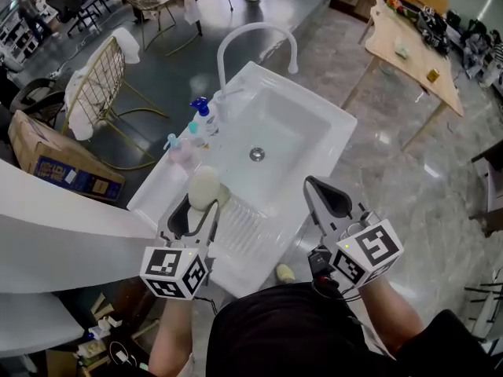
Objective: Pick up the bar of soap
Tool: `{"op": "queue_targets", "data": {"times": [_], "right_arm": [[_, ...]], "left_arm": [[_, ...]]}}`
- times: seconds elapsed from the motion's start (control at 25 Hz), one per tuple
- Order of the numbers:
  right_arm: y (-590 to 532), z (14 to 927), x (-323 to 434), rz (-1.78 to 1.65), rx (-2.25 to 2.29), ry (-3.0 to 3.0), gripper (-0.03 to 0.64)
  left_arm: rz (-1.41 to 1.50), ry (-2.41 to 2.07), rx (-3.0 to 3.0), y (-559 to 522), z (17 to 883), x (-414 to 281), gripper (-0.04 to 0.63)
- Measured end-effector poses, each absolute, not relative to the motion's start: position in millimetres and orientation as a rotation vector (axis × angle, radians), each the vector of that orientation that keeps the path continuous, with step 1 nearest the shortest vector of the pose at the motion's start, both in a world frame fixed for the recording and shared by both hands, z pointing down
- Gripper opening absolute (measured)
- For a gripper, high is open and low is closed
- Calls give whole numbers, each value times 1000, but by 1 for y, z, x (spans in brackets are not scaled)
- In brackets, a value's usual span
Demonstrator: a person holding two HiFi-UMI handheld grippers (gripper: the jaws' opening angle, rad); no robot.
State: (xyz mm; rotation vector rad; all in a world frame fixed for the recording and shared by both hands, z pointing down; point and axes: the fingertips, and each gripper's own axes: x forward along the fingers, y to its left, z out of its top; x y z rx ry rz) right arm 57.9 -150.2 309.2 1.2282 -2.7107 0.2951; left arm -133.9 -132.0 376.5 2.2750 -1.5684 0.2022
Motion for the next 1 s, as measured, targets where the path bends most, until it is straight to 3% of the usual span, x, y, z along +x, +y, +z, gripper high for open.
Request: {"op": "queue_targets", "data": {"times": [0.64, 1.0], "right_arm": [[-127, 288, 81, 210, 1027, -2826, 8], [-103, 290, 88, 210, 924, -2888, 8]], "left_arm": [[-98, -1872, 2274, -42, 268, -87, 239], [-128, -2048, 2196, 12, 242, -73, 239]]}}
